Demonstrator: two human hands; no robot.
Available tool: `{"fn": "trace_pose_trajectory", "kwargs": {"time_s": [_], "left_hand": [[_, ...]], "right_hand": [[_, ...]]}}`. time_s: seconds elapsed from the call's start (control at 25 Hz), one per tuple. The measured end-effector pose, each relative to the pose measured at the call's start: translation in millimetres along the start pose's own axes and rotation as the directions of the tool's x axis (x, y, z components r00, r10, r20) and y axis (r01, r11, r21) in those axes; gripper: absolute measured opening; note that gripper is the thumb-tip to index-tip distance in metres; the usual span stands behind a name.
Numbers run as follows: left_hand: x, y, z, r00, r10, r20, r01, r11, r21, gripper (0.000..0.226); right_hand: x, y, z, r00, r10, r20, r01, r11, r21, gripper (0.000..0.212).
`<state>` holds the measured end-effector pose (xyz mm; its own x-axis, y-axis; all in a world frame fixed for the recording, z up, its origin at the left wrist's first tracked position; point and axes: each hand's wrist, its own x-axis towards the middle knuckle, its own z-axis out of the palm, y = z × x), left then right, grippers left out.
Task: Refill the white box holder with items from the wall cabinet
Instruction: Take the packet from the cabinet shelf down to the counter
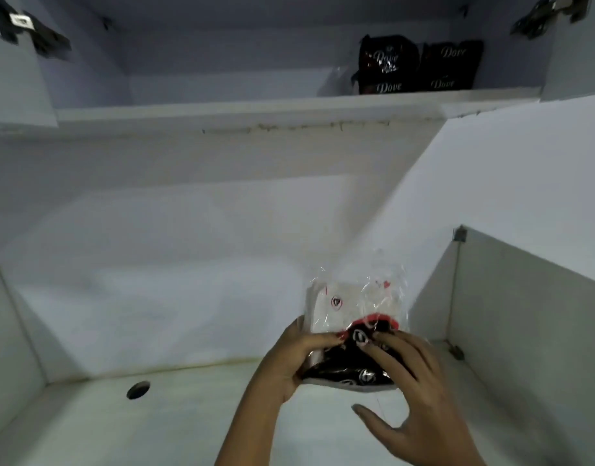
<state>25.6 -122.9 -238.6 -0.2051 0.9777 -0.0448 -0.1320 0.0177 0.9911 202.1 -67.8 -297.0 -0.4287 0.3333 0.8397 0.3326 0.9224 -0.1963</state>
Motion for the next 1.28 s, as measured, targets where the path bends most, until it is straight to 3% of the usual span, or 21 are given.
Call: {"fn": "trace_pose_trajectory", "kwargs": {"time_s": [0.12,0.24,0.36,0.44,0.52,0.6,0.68,0.8,0.92,1.04,1.12,1.2,1.28], "left_hand": [[8,-27,-31,0.992,-0.122,0.012,0.116,0.965,0.236,0.053],[13,-41,-35,0.972,-0.228,0.061,0.174,0.869,0.462,0.057],[35,-51,-33,0.954,-0.298,0.038,0.219,0.777,0.590,0.069],[57,-62,-36,0.931,-0.363,0.038,0.250,0.711,0.657,0.075],[81,-73,-38,0.907,-0.417,0.060,0.252,0.653,0.715,0.073],[102,-83,-35,0.891,-0.440,0.112,0.228,0.646,0.729,0.051],[117,-92,-28,0.881,-0.445,0.161,0.197,0.655,0.730,0.038],[139,-111,-23,0.875,-0.449,0.181,0.170,0.636,0.753,0.059],[151,-124,-32,0.909,-0.384,0.165,0.216,0.770,0.600,0.068],[152,-139,-50,0.952,-0.293,0.091,0.267,0.937,0.225,0.063],[148,-160,-55,0.968,-0.250,0.015,0.250,0.968,-0.037,0.065],[140,-183,-52,0.968,-0.240,-0.072,0.233,0.968,-0.090,0.056],[135,-200,-48,0.949,-0.269,-0.166,0.258,0.962,-0.085,0.036]], "right_hand": [[-9,4,1,0.978,0.202,-0.052,-0.188,0.961,0.204,0.040],[2,29,13,0.871,0.487,-0.060,-0.435,0.823,0.366,0.018],[0,69,33,0.699,0.632,0.335,-0.707,0.540,0.456,0.032],[-9,87,41,0.578,0.580,0.574,-0.816,0.394,0.423,0.030],[-17,104,49,0.516,0.495,0.699,-0.856,0.318,0.407,0.024],[-28,122,61,0.457,0.425,0.781,-0.881,0.337,0.331,0.040],[-38,133,77,0.433,0.386,0.815,-0.867,0.426,0.259,0.053],[-50,144,102,0.454,0.458,0.765,-0.868,0.423,0.261,0.043],[-50,149,119,0.366,0.537,0.760,-0.930,0.221,0.292,0.030],[-54,156,138,0.209,0.583,0.785,-0.961,-0.024,0.274,0.034],[-57,155,150,0.136,0.582,0.802,-0.938,-0.185,0.293,0.021],[-60,149,162,0.084,0.598,0.797,-0.940,-0.217,0.262,0.020],[-61,140,170,0.118,0.608,0.785,-0.934,-0.200,0.296,0.020]]}}
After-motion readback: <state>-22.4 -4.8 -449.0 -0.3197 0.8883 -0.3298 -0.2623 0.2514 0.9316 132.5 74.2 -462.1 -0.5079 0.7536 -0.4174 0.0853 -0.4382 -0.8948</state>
